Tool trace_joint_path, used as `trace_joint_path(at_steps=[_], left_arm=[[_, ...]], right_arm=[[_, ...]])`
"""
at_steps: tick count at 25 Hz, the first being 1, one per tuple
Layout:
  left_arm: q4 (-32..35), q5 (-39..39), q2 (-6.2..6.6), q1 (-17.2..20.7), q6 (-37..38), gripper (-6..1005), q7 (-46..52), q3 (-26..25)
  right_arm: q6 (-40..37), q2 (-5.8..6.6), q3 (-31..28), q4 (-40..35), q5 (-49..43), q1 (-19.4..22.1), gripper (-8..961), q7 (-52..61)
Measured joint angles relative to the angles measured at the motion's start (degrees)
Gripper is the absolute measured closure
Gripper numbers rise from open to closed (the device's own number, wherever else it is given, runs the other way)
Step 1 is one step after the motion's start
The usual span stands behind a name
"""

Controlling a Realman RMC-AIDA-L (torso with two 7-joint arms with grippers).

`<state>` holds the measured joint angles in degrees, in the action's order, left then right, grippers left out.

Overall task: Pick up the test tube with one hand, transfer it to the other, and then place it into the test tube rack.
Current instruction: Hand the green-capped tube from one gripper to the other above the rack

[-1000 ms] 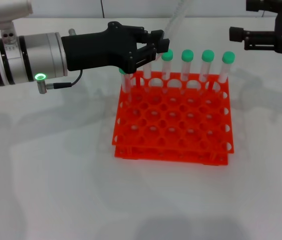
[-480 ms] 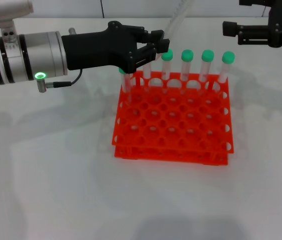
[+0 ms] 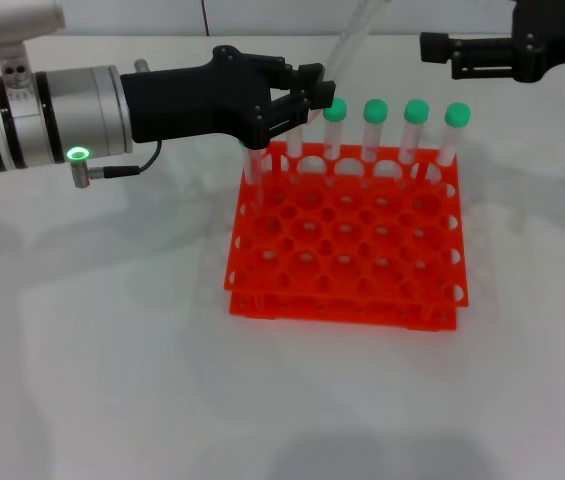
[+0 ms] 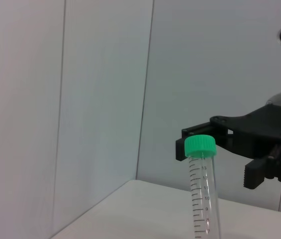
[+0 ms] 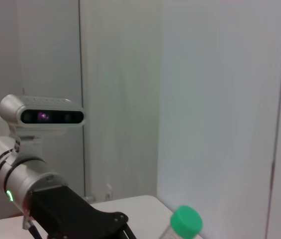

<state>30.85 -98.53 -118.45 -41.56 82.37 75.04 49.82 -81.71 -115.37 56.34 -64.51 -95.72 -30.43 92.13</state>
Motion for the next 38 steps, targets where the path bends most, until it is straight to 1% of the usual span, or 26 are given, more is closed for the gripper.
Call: trace_joint_path(at_steps=[13, 21, 30, 38], left_arm=[[0.00, 0.00, 0.07, -0.27, -0.10, 805, 0.02, 0.37], [0.02, 0.00, 0.08, -0.07, -0.11, 805, -0.40, 0.37], [0.23, 0.00, 0.07, 0.08, 0.29, 805, -1.07, 0.37], [0.61, 0.17, 0.08, 0.06, 0.46, 806, -1.23, 0.37]], right_arm=[[0.69, -0.13, 2.12, 0.87, 1.61, -2.47, 113, 0.07], [1.04, -0.12, 3.05, 4.39, 3.05, -4.41, 113, -0.44], [1.00, 0.18, 2.59, 6.69, 5.84, -4.72, 113, -1.49], [1.03, 0.20, 2.54, 7.47, 5.92, -4.73, 112, -2.12]])
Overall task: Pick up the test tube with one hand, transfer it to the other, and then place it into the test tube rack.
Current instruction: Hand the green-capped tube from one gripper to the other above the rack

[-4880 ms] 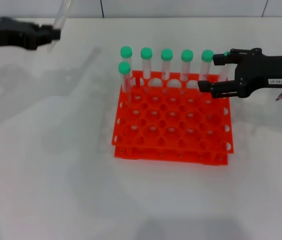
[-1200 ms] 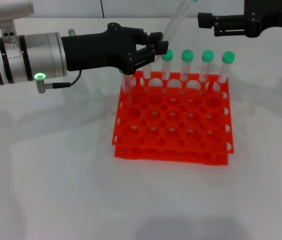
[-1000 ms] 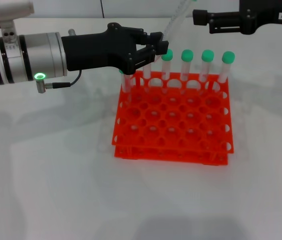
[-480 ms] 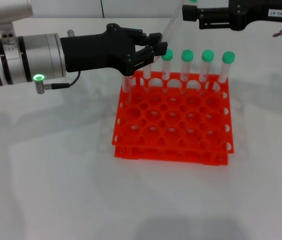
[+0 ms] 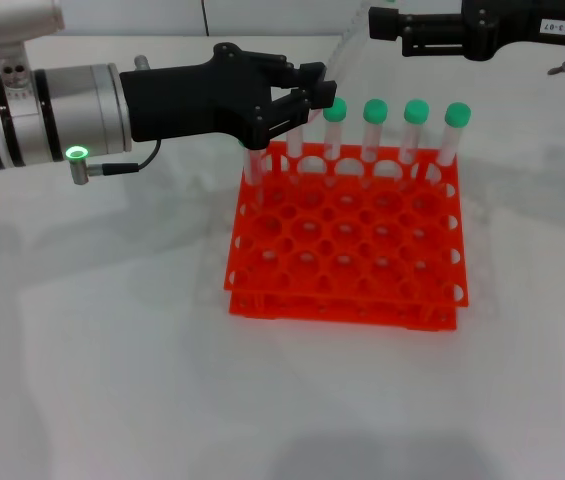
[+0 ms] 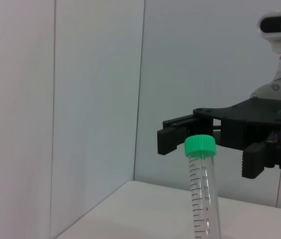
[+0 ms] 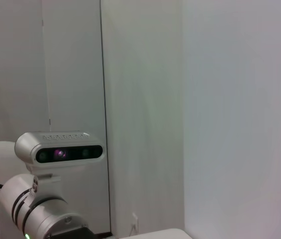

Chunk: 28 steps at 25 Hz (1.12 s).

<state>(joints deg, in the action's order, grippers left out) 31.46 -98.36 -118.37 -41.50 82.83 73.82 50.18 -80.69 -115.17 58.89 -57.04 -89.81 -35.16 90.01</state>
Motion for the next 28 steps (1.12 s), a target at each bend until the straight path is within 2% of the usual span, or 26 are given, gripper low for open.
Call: trace_joint_path(at_steps=[15, 28], left_arm=[[-0.39, -0.18, 0.08, 0.02, 0.06, 806, -0.72, 0.00], [-0.43, -0.75, 0.01, 0.02, 0.06, 805, -0.40, 0.09]], right_arm=[[0.00, -0.23, 0.23, 0.63, 0.07, -0.17, 113, -0.44], [0.01, -0.23, 0.15, 2.25, 0.34, -0.81, 194, -0.57]])
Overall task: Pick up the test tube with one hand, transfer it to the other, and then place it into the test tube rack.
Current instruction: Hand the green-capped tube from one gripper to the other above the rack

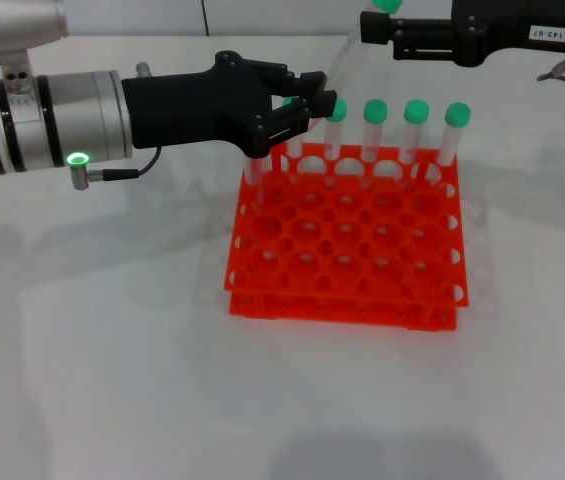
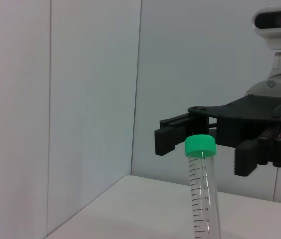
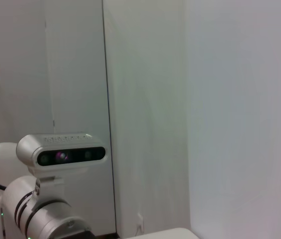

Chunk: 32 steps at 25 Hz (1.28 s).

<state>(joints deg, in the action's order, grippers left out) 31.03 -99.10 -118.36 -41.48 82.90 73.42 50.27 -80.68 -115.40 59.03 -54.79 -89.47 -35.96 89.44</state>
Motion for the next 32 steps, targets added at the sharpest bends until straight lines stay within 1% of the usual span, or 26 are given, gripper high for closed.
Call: trace_joint_path(at_steps=[6, 12, 23, 28, 32], left_arm=[[0.01, -0.04, -0.02, -0.01, 0.00, 805, 0.13, 0.00], [0.14, -0.04, -0.09, -0.20, -0.01, 805, 0.15, 0.01], [0.18, -0.04, 0.06, -0.34, -0.02, 806, 0.15, 0.01], [0.23, -0.05, 0.08, -0.39, -0.02, 806, 0.15, 0.00], [0.32, -0.05, 0.07, -0.46, 0.01, 806, 0.15, 0.06]], right_arm=[[0.07, 0.00, -0.13, 0.74, 0.37, -0.01, 232, -0.81], [0.69, 0.00, 0.10, 1.22, 0.40, -0.08, 307, -0.85], [1.47, 0.00, 0.26, 1.54, 0.44, -0.42, 497, -0.85], [2.15, 0.00, 0.29, 1.54, 0.47, -0.43, 624, -0.85], [2.18, 0.01, 0.29, 1.53, 0.47, -0.43, 645, -0.85]])
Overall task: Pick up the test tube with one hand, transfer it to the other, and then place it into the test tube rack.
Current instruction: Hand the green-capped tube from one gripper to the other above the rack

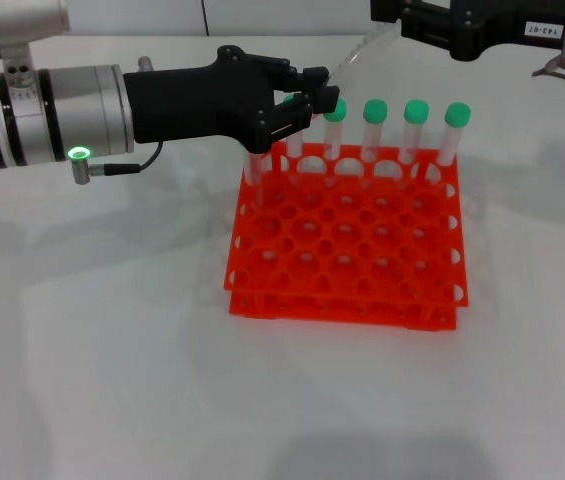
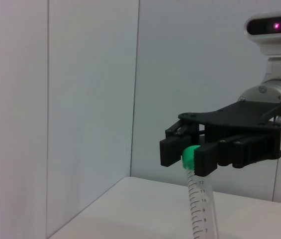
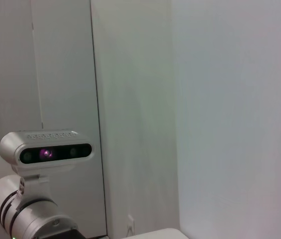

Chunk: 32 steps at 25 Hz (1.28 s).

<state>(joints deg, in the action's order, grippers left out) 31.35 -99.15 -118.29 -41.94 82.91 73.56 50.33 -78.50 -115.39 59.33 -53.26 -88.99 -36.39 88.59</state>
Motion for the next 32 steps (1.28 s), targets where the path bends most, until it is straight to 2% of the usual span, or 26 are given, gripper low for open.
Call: trace_joint_path(at_steps=[15, 21, 32], left_arm=[[0.04, 0.04, 0.06, 0.56, 0.04, 806, -0.35, -0.31], [0.03, 0.12, 0.22, 0.76, 0.00, 806, -0.45, -0.40], [0.18, 2.40, 0.43, 1.86, 1.36, 805, -3.17, -0.50]], right_arm=[[-0.79, 0.00, -0.09, -0.65, 1.00, -0.04, 705, -0.54], [-1.67, 0.15, -0.45, -0.71, 2.27, 0.36, 665, -0.79], [-1.85, 0.23, -0.55, -0.16, 2.86, 0.51, 502, -1.79]])
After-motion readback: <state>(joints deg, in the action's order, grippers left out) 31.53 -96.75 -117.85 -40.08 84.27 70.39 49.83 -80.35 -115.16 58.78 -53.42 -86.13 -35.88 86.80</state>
